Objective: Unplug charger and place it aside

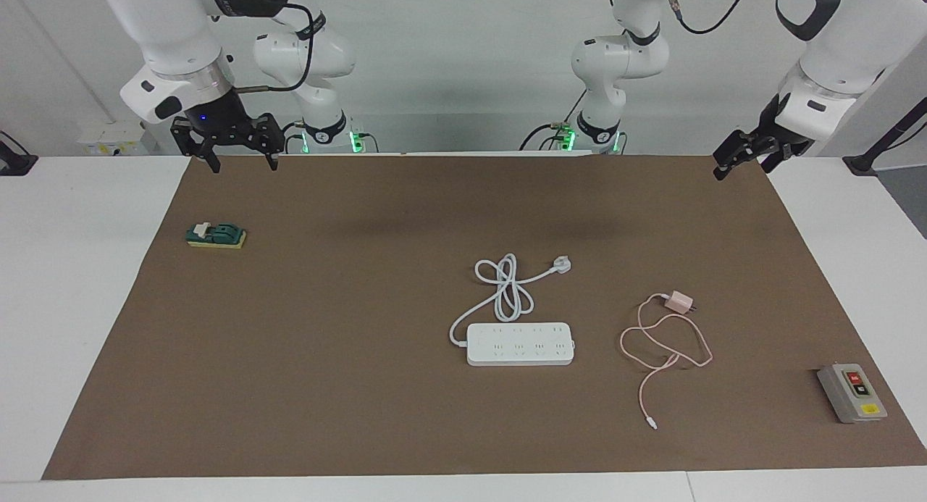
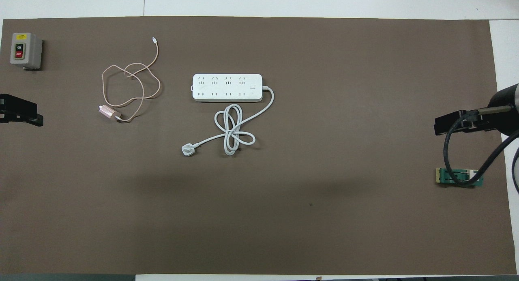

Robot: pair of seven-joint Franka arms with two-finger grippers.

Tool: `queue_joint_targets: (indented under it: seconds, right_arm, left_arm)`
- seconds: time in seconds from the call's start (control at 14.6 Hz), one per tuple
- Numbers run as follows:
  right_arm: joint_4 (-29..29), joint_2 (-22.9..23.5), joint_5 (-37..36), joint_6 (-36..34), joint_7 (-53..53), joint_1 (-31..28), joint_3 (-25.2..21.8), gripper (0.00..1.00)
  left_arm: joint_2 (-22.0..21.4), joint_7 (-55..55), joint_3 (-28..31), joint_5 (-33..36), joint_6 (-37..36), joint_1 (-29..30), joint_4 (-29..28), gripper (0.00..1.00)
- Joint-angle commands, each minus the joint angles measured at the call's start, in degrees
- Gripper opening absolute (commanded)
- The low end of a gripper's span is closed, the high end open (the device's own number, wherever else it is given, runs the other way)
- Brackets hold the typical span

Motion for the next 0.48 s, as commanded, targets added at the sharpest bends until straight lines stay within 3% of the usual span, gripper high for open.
queue_joint_targets:
  seconds: [0.0, 0.41]
  right_arm:
    - [-1.43, -0.93, -0.59, 0.54, 2.39, -0.99, 1.14, 1.00]
    - [-1.34, -1.02, 0.11, 0.62, 4.85, -0.47, 1.14, 1.00]
  left_arm:
    - [1.35, 1.82, -0.20, -0.53, -0.51, -0.34, 2.23, 1.00]
    - [3.11, 2.52, -0.20, -1.50, -0.95, -0.69, 4.87, 1.00]
